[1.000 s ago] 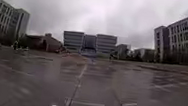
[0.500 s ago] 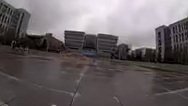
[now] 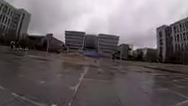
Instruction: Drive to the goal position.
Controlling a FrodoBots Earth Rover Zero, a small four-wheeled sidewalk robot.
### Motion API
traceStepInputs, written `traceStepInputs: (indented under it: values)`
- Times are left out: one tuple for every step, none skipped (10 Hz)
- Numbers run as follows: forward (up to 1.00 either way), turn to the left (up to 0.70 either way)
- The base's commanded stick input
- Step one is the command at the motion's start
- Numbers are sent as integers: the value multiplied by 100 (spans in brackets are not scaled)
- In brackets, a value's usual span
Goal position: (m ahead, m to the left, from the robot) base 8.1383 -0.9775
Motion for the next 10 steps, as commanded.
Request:
traceStepInputs:
  values:
    - [100,-35]
    - [100,-12]
    - [100,0]
    - [100,0]
    - [100,0]
    - [100,0]
    - [100,0]
    - [100,0]
    - [100,0]
    - [100,0]
